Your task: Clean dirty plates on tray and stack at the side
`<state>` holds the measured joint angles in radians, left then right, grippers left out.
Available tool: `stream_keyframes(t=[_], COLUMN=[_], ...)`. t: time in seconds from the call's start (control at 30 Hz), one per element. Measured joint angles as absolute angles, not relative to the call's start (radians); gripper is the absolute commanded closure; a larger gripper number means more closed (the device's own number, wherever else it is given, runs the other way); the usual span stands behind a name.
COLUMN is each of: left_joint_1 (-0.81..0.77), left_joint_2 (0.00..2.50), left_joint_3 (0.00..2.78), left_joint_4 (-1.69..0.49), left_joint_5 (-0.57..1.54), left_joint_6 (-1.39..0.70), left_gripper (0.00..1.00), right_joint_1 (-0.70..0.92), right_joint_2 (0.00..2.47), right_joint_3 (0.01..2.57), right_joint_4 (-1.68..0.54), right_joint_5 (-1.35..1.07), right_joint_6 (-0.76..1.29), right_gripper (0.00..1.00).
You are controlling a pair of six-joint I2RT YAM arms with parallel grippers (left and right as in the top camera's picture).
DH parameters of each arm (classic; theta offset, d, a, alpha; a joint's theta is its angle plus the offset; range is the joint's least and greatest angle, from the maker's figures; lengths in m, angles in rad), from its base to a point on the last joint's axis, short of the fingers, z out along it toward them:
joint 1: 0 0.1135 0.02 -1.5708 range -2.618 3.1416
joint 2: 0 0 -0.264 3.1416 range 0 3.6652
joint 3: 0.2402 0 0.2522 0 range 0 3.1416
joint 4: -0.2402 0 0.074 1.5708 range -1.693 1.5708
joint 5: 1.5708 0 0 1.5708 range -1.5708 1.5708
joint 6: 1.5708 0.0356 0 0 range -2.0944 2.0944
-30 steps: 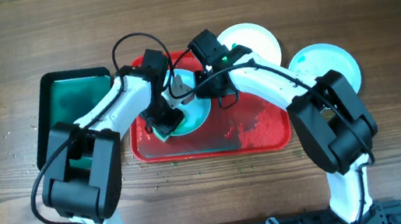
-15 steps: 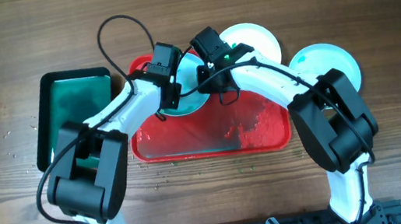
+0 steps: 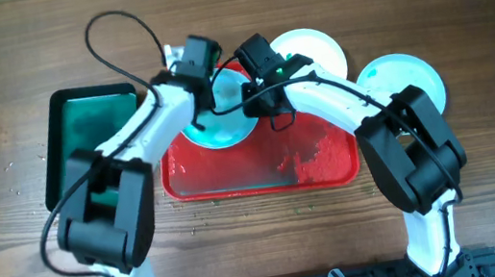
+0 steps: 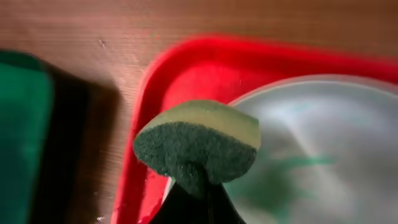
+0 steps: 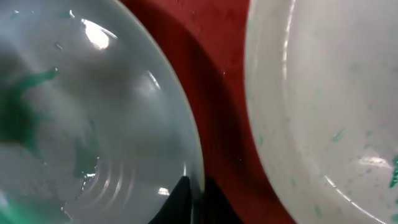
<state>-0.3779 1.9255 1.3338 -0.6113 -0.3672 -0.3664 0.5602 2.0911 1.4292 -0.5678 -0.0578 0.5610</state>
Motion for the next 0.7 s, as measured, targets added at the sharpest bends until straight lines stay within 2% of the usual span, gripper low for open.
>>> stream_keyframes(t=[0.1,0.2,0.3,0.33,0.5,0.7], left_joint_1=[-0.349,-0.303,-0.244,-0.224,-0.171,-0.169], left_joint_2=[1.856,1.777,1.738,1.737,1.738,1.738], left_joint_3=[1.379,1.399,1.406,1.407,1.406,1.406], left_joint_4=[-0.672,-0.720,-0.762,-0.772,-0.786,-0.793], left_joint_5=[-0.306,-0.227,-0.143,-0.115,-0.019,0.030], left_joint_6=[-0.376,-0.381,-0.381,-0.381,-0.384,-0.389], left_gripper=[0.96,0.96,0.96,0.96,0.96,0.96], right_joint_1=[0.564,0.567,0.568,0.568,0.568,0.569], right_joint_2=[2.091,2.092,2.104,2.108,2.114,2.105], right_joint_3=[1.428,1.427,1.427,1.427,1.428,1.461], right_joint_4=[-0.565,-0.551,-0.530,-0.523,-0.519,-0.664], right_joint_5=[-0.083,-0.105,-0.135,-0.145,-0.182,-0.174], right_joint_6=[0.542,0.530,0.529,0.527,0.526,0.482], right_gripper=[0.72,0.71,0.91,0.96,0.96,0.96])
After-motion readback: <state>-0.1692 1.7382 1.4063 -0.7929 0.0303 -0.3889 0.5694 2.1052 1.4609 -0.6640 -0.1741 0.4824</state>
